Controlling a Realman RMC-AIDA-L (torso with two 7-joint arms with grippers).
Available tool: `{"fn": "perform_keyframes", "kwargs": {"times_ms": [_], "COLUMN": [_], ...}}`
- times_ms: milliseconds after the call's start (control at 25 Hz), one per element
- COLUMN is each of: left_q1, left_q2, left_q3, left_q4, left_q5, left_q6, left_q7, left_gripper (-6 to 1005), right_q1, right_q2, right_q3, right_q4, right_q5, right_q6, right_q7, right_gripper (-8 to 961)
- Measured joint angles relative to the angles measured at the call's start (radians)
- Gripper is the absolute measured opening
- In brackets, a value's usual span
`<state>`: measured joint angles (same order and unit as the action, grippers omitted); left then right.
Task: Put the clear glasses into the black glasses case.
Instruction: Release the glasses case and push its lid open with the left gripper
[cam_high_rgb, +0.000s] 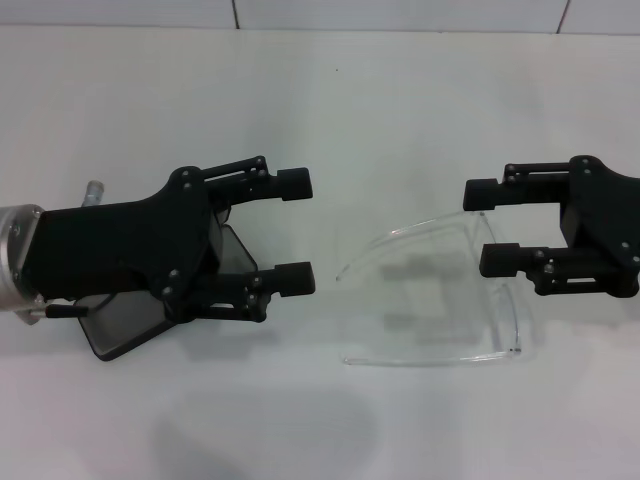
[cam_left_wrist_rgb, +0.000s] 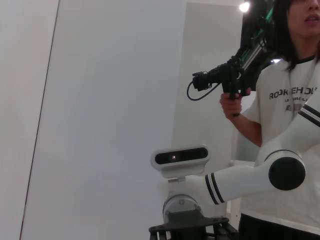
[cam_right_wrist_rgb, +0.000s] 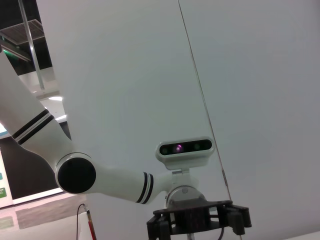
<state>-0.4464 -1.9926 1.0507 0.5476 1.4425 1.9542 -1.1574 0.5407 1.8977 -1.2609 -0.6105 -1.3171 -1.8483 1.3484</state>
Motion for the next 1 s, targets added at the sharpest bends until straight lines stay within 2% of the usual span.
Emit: {"fn": "perform_keyframes", "kwargs": {"times_ms": [600, 720, 800, 880, 960, 1000], "left_q1": [0.0, 0.003, 0.02, 0.053, 0.101, 0.111], "left_q2": [-0.004, -0.01, -0.022, -0.049, -0.09, -0.097], "left_q3": [-0.005, -0.034, -0.05, -0.054, -0.042, -0.035], "left_q4": [0.0, 0.042, 0.141, 0.306, 0.571, 0.631], "left_q5": [-0.001, 0.002, 0.012, 0.053, 0.169, 0.201], "left_q6": [-0.002, -0.042, -0.119, -0.231, -0.374, -0.405], "left_q7": [0.003, -0.039, -0.127, -0.261, -0.446, -0.484], "left_gripper": [821, 820, 819, 818, 818, 817], "right_q1": [-0.009, -0.019, -0.042, -0.07, -0.111, -0.131], "right_q2": [0.002, 0.002, 0.001, 0.001, 0.005, 0.009], "right_q3": [0.005, 0.037, 0.091, 0.141, 0.201, 0.229], "right_q4": [0.0, -0.005, -0.019, -0.032, -0.054, -0.065], "right_q5": [-0.001, -0.019, -0.052, -0.07, -0.075, -0.076], "right_q6": [0.002, 0.027, 0.049, 0.054, 0.054, 0.053], "right_q7": [-0.001, -0.002, 0.001, 0.001, 0.001, 0.001], "right_gripper": [620, 620, 619, 619, 619, 619]}}
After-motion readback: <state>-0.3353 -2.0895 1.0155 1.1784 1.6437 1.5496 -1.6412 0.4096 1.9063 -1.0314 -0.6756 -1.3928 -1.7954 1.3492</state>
